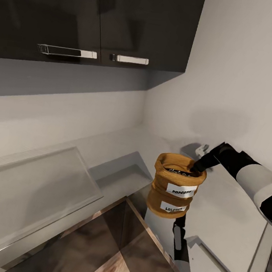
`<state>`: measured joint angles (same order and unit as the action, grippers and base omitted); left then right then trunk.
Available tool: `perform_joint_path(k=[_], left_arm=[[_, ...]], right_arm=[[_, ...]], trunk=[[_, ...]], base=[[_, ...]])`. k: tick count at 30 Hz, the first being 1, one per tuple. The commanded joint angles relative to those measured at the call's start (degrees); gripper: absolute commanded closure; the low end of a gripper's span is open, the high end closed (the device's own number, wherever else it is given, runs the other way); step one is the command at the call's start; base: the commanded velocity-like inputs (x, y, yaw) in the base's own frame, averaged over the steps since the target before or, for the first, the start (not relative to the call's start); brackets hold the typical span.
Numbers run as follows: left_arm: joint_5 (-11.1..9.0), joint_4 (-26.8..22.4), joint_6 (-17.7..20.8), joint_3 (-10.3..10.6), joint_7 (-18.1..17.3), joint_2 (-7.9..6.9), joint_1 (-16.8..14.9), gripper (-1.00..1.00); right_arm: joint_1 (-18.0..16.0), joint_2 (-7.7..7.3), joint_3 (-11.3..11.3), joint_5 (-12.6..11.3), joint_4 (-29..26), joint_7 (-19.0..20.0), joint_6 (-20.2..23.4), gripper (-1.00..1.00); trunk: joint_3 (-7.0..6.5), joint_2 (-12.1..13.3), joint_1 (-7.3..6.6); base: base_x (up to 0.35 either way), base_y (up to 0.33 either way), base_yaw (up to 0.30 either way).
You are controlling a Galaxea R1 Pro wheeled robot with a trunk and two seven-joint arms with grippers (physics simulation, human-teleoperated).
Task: In the kitchen, take the popcorn bag from the countertop, put it into the microwave, and heat it until the popcorn is cooked so the cooked popcorn ends up inside the bag.
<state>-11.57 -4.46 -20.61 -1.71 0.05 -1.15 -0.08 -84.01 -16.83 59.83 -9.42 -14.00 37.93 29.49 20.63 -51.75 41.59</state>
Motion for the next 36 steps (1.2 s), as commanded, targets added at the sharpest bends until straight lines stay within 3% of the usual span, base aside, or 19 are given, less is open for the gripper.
perform_joint_path(k=[1, 5, 6, 28, 36], left_arm=[[0.0, 0.0, -0.1, -0.1, 0.0, 0.01, 0.0, -1.0], [0.0, 0.0, -0.1, -0.1, 0.0, 0.01, 0.0, -1.0], [0.0, 0.0, -0.1, -0.1, 0.0, 0.01, 0.0, -1.0], [0.0, 0.0, -0.1, -0.1, 0.0, 0.01, 0.0, -1.0], [-0.1, 0.0, -0.1, -0.1, -0.1, -0.08, 0.0, -1.0]], right_arm=[[0.0, -0.07, 0.4, -0.6, -0.2, 0.0, 0.4, -1.0], [0.3, -0.04, 0.4, -0.7, -0.2, -0.1, 0.4, -1.0], [0.4, -0.04, 0.4, -0.7, -0.2, -0.1, 0.4, 1.0], [0.5, -0.5, 0.0, -0.4, -0.3, 0.5, 0.5, 1.0], [0.5, -0.82, -0.6, -0.3, -0.5, 4.5, 0.6, 1.0]], trunk=[[0.07, 0.0, 0.01], [0.07, 0.0, 0.01], [0.07, 0.0, 0.01], [0.07, 0.0, 0.01], [0.07, 0.0, 0.01]], base=[[0.0, 0.0, 0.0], [0.0, 0.0, 0.0], [0.0, 0.0, 0.0], [0.0, 0.0, 0.0], [0.0, 0.0, 0.0]])
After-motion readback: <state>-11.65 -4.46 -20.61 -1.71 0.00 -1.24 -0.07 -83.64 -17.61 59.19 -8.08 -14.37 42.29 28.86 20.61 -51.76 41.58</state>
